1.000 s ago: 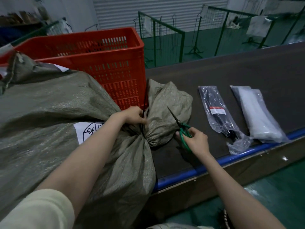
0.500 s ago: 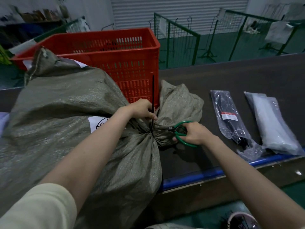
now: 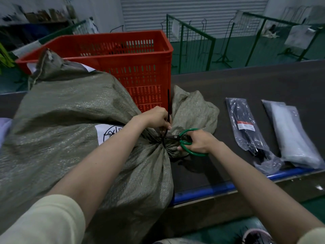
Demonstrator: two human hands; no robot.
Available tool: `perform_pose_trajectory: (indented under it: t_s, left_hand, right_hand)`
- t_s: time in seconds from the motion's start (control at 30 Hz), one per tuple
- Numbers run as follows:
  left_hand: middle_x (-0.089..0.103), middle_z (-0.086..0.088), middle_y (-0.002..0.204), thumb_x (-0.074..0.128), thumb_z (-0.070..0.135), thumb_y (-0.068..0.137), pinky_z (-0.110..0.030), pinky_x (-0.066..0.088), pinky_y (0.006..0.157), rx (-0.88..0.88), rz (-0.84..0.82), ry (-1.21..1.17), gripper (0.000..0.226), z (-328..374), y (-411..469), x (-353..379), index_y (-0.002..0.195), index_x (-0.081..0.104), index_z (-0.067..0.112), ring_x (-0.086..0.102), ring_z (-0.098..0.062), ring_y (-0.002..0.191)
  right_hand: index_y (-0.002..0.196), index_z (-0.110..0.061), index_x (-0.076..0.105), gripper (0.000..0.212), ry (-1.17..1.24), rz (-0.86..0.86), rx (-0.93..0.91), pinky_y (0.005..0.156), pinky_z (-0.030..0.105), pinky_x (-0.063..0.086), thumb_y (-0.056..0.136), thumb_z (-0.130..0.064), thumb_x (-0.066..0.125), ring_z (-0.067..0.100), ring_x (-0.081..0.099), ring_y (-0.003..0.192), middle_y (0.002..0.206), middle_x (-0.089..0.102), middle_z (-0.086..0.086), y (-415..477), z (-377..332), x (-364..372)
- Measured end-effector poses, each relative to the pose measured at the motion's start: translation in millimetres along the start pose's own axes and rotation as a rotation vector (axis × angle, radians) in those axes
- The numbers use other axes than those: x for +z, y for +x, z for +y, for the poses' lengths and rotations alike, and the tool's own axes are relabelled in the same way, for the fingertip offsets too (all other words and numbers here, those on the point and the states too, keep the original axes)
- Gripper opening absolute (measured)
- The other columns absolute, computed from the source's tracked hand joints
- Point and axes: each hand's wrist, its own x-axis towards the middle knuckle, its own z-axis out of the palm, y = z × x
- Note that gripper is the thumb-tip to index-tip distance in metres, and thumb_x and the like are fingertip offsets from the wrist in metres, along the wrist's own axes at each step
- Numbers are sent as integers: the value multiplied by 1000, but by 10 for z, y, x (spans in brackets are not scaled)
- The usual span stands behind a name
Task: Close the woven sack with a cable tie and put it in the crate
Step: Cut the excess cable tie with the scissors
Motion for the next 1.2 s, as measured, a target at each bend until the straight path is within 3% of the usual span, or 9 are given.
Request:
perform_pose_trajectory:
  t_s: [0.1,0.23,0.43,0.57,0.63,0.77,1.0,1.13,1.2]
  left_hand:
    - [72,-3,93,71,24,79,-30,57,81,-12,8,-25,13,4,6,3,82,72,11,65,-13,81]
    - [65,12,76,70,21,81,-9,49,65,0,24,-76,8,-9,-14,-15,79,71,13,59,-2,71]
    - [66,2,75,68,17,82,-23,54,73,-11,36,-153,9,-33,-22,-33,73,68,16,64,-11,74]
    - [65,3,76,65,23,85,-32,52,83,-28,42,-116,17,-32,-4,-53,88,70,7,63,-15,81]
    - [64,-3,81,59,32,88,-36,49,81,-50,55,-106,29,-28,32,-32,90,66,4,61,-20,84]
    - [52,1,69,49,37,94,-25,38,59,-53,43,-131,36,93,131,58,65,49,13,51,-16,67]
    - [54,5,59,48,37,94,-11,36,47,-1,-108,-179,38,547,406,478,65,56,13,50,-8,54]
    - [53,8,49,49,32,95,-6,36,39,-8,-205,-223,40,823,582,850,58,51,17,49,3,32]
    - [54,8,46,46,32,96,-12,41,46,-27,-274,-247,41,932,680,1042,59,52,16,48,4,28]
  right_hand:
    - [112,-21,62,67,-33,6,4,87,34,46,71,-72,53,30,60,110,116,67,9,-2,-44,-6]
    - [109,-16,64,67,-126,49,7,83,34,46,74,-72,50,32,62,104,108,70,13,-50,-100,-6]
    - [96,-6,68,72,-297,71,-22,81,36,48,82,-70,39,35,65,95,99,71,19,-50,-124,30]
    - [93,-4,68,69,-295,74,24,80,36,49,86,-65,38,35,65,96,100,70,20,-79,-62,88]
    - [97,-8,68,63,-249,99,91,82,36,49,86,-63,39,34,65,99,103,70,18,-135,31,120]
    - [105,-9,67,53,-82,182,355,85,36,47,88,-54,44,37,62,106,110,69,20,-327,295,194]
    - [115,1,62,52,480,245,983,91,37,47,87,-42,52,38,59,112,120,63,22,-601,676,418]
    - [122,-2,58,55,570,125,1085,91,34,47,84,-41,58,34,58,115,124,62,17,-626,850,352]
    - [125,-2,55,57,611,46,1073,90,33,47,82,-39,61,32,58,116,127,61,17,-587,899,272]
